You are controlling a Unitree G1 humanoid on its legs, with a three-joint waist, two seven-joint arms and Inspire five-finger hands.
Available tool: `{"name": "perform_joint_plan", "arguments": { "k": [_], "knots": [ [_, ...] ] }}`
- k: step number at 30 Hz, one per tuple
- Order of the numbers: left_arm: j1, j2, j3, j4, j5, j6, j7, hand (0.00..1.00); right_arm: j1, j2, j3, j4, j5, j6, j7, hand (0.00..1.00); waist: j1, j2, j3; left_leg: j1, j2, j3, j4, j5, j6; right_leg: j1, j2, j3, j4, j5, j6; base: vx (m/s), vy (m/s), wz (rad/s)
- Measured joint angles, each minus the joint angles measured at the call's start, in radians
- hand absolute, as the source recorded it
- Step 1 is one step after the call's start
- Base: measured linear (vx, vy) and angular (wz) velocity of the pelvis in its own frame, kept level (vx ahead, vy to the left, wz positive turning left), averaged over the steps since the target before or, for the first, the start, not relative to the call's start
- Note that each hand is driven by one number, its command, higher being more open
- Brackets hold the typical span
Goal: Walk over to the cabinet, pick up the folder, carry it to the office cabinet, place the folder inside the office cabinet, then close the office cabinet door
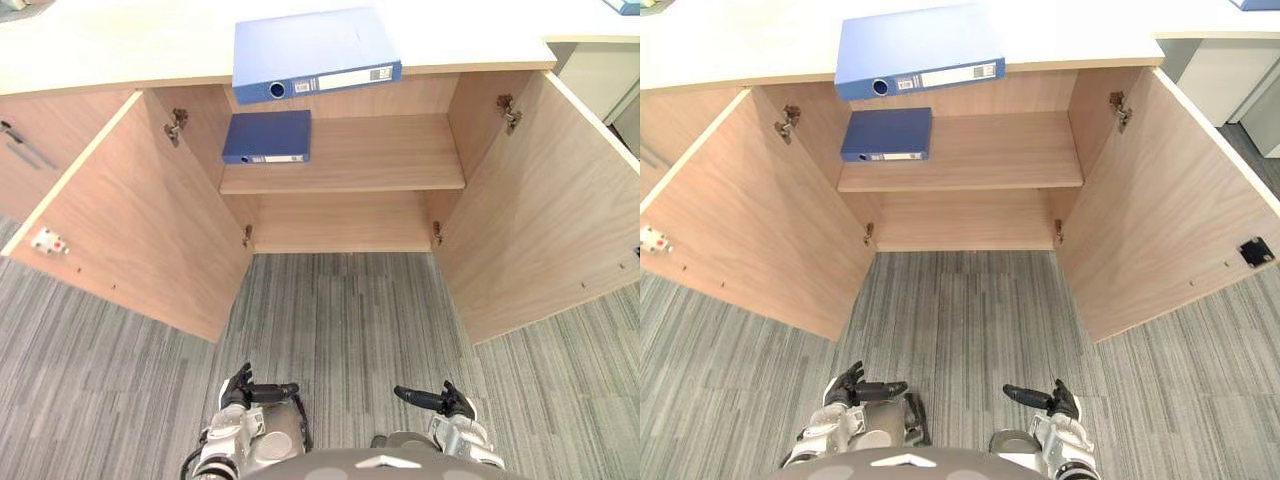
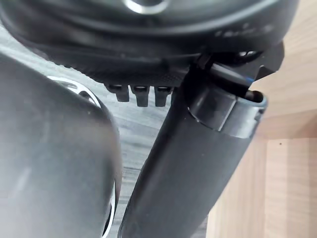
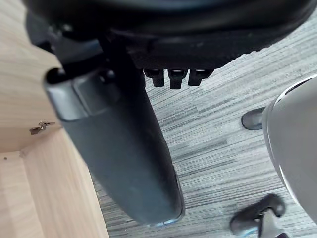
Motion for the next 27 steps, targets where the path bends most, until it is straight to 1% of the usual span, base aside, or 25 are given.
{"name": "perform_joint_plan", "arguments": {
  "k": [1,2,3,4,5,6,7,8,10,11,12,13,14,15,16,17,18,19,20,21,22,23,24,26,27],
  "knots": [
    [0.0,0.005,0.004,0.001,0.0,0.001,0.001,1.0,0.001,0.005,0.0,0.002,0.0,0.001,-0.001,1.0,0.007,-0.005,-0.009,0.004,-0.008,-0.003,0.002,0.028,0.013,0.005,-0.011,0.017,-0.004,-0.009,0.015,0.37,0.257,-0.35],
    [0.002,0.014,0.013,0.001,0.0,0.0,0.005,1.0,0.015,0.022,0.0,0.001,0.0,0.003,-0.001,1.0,0.009,-0.039,-0.034,0.005,-0.033,0.017,-0.001,0.0,0.021,-0.004,-0.039,0.035,-0.006,-0.004,0.023,0.32,0.2,-0.24],
    [0.002,0.019,0.016,0.0,0.0,0.0,0.004,1.0,0.02,0.031,-0.002,0.001,0.0,0.004,-0.001,1.0,0.01,-0.051,-0.042,0.007,-0.041,0.026,0.004,-0.016,0.026,-0.005,-0.053,0.04,-0.003,0.0,0.03,0.41,0.253,-0.25],
    [0.004,0.027,0.017,0.002,0.0,0.002,0.004,1.0,0.029,0.044,-0.002,0.001,0.0,0.006,0.001,1.0,0.018,-0.068,-0.054,0.02,-0.045,0.049,0.029,-0.051,0.03,-0.007,-0.071,0.056,0.023,0.002,0.034,0.41,0.263,-0.37],
    [0.008,0.029,0.018,0.003,0.0,0.002,0.004,1.0,0.032,0.046,-0.002,0.0,-0.001,0.006,0.001,1.0,0.027,-0.074,-0.058,0.046,-0.044,0.076,0.041,-0.075,0.033,-0.018,-0.084,0.075,0.075,0.002,0.035,0.5,0.32,-0.66],
    [0.013,0.028,0.018,0.004,0.0,0.003,0.004,1.0,0.03,0.046,-0.002,-0.002,-0.001,0.006,0.003,1.0,0.039,-0.076,-0.061,0.093,-0.045,0.11,0.037,-0.091,0.048,-0.059,-0.094,0.099,0.197,0.006,0.039,0.56,0.387,-0.88],
    [0.015,0.024,0.015,0.007,0.0,0.004,0.004,1.0,0.022,0.046,0.008,-0.016,-0.002,0.005,0.008,1.0,0.038,-0.065,-0.06,0.154,-0.05,0.121,0.008,-0.119,0.059,-0.164,-0.105,0.12,0.442,0.039,0.079,0.46,0.331,-0.76],
    [0.014,0.022,0.015,0.016,0.0,0.004,0.004,1.0,0.02,0.047,0.009,-0.027,-0.002,0.003,0.012,1.0,0.034,-0.06,-0.06,0.176,-0.051,0.122,-0.004,-0.132,0.056,-0.21,-0.104,0.127,0.543,0.036,0.086,0.29,0.226,-0.48],
    [0.005,0.024,0.013,0.038,-0.001,0.006,0.004,1.0,0.007,0.053,0.009,-0.032,-0.003,0.001,0.014,1.0,0.018,-0.062,-0.062,0.23,-0.061,0.126,-0.032,-0.14,0.057,-0.304,-0.107,0.117,0.717,0.003,0.075,0.24,0.109,-0.06],
    [0.004,0.02,0.011,0.043,-0.002,0.008,0.004,1.0,0.002,0.055,0.009,-0.039,-0.003,-0.002,0.014,1.0,0.011,-0.06,-0.063,0.284,-0.066,0.129,-0.072,-0.14,0.057,-0.351,-0.103,0.085,0.755,-0.023,0.053,0.41,0.087,0.03],
    [0.004,0.016,0.011,0.042,-0.003,0.01,0.004,1.0,-0.001,0.055,0.009,-0.041,-0.006,-0.004,0.014,1.0,0.01,-0.057,-0.064,0.335,-0.063,0.13,-0.109,-0.139,0.055,-0.385,-0.09,0.052,0.735,-0.049,0.033,0.41,-0.024,0.05],
    [0.005,0.014,0.011,0.042,-0.005,0.01,0.004,1.0,-0.001,0.055,0.009,-0.041,-0.006,-0.007,0.014,1.0,0.008,-0.055,-0.065,0.355,-0.059,0.13,-0.12,-0.138,0.054,-0.401,-0.082,0.037,0.711,-0.055,0.028,0.42,-0.102,0.08],
    [0.007,0.01,0.011,0.042,-0.009,0.011,0.004,1.0,-0.002,0.055,0.009,-0.042,-0.007,-0.012,0.015,1.0,0.005,-0.052,-0.068,0.389,-0.051,0.127,-0.141,-0.138,0.053,-0.437,-0.061,0.014,0.64,-0.059,0.021,0.45,-0.173,0.19],
    [0.008,0.006,0.01,0.043,-0.011,0.011,0.004,1.0,-0.007,0.051,0.009,-0.043,-0.009,-0.012,0.017,1.0,-0.002,-0.049,-0.07,0.41,-0.046,0.116,-0.162,-0.136,0.045,-0.474,-0.045,0.0,0.544,-0.054,0.018,0.39,-0.183,0.25],
    [0.009,0.003,0.01,0.045,-0.012,0.012,0.004,1.0,-0.011,0.049,0.009,-0.042,-0.01,-0.009,0.018,1.0,-0.008,-0.048,-0.073,0.418,-0.044,0.111,-0.172,-0.135,0.029,-0.487,-0.033,0.0,0.478,-0.039,0.023,0.43,-0.21,0.4],
    [0.009,0.008,0.007,0.052,-0.012,0.013,0.003,1.0,-0.007,0.048,0.008,-0.036,-0.01,-0.008,0.022,1.0,-0.015,-0.061,-0.082,0.436,-0.059,0.083,-0.197,-0.136,-0.013,-0.487,-0.022,0.01,0.339,0.125,-0.014,0.44,-0.208,0.36],
    [0.005,-0.012,0.008,0.073,-0.019,0.016,0.003,1.0,-0.012,0.02,0.006,-0.015,-0.012,-0.007,0.024,1.0,-0.011,-0.014,-0.089,0.449,-0.028,0.049,-0.23,-0.123,-0.023,-0.469,0.01,-0.008,0.338,0.109,-0.029,0.43,-0.204,0.3],
    [0.005,-0.024,0.013,0.073,-0.019,0.015,0.002,1.0,-0.012,0.011,0.004,-0.008,-0.012,-0.007,0.023,1.0,-0.008,-0.002,-0.094,0.449,-0.022,0.037,-0.238,-0.109,-0.03,-0.469,0.017,-0.01,0.337,0.102,-0.038,0.41,-0.226,0.19],
    [-0.001,-0.043,0.016,0.073,-0.019,0.014,0.002,1.0,-0.013,0.0,-0.005,0.0,-0.01,-0.004,0.023,1.0,-0.008,0.011,-0.093,0.455,-0.014,0.018,-0.243,-0.08,-0.037,-0.456,0.018,-0.028,0.339,0.083,-0.054,0.36,-0.251,0.31],
    [-0.01,-0.057,0.016,0.073,-0.019,0.015,0.003,1.0,-0.014,-0.008,-0.007,0.011,-0.01,0.005,0.022,1.0,-0.012,0.015,-0.088,0.457,-0.001,-0.002,-0.208,-0.052,-0.046,-0.414,0.017,-0.052,0.322,0.069,-0.067,0.33,-0.254,0.48],
    [-0.016,-0.062,0.017,0.073,-0.019,0.015,0.0,1.0,-0.011,-0.011,-0.005,0.018,-0.01,0.007,0.022,1.0,-0.017,0.013,-0.083,0.442,0.01,-0.019,-0.149,-0.048,-0.047,-0.376,0.016,-0.066,0.302,0.061,-0.065,0.27,-0.246,0.75],
    [-0.024,-0.071,0.017,0.058,-0.019,0.014,-0.012,1.0,0.002,-0.012,0.01,0.025,-0.01,0.011,0.022,1.0,-0.017,0.0,-0.075,0.363,0.045,-0.057,0.059,-0.034,-0.057,-0.305,0.013,-0.094,0.253,0.049,-0.066,0.19,-0.228,0.66],
    [-0.024,-0.078,0.015,0.032,-0.019,0.01,-0.019,1.0,0.006,-0.011,0.019,0.025,-0.01,0.01,0.023,1.0,-0.011,-0.006,-0.07,0.271,0.078,-0.08,0.269,-0.013,-0.061,-0.26,0.015,-0.106,0.225,0.038,-0.071,0.16,-0.211,0.49],
    [-0.023,-0.079,0.018,0.02,-0.021,0.008,-0.021,1.0,0.003,-0.012,0.039,0.025,-0.009,0.01,0.023,1.0,-0.01,-0.007,-0.072,0.171,0.113,-0.056,0.433,-0.024,-0.052,-0.213,0.018,-0.12,0.2,0.029,-0.071,0.08,-0.114,0.13],
    [-0.024,-0.079,0.018,0.019,-0.022,0.008,-0.02,1.0,0.004,-0.012,0.039,0.025,-0.007,0.01,0.023,1.0,-0.01,-0.007,-0.072,0.157,0.118,-0.035,0.436,-0.032,-0.042,-0.198,0.017,-0.121,0.19,0.029,-0.069,0.07,-0.047,0.07]
  ]
}}
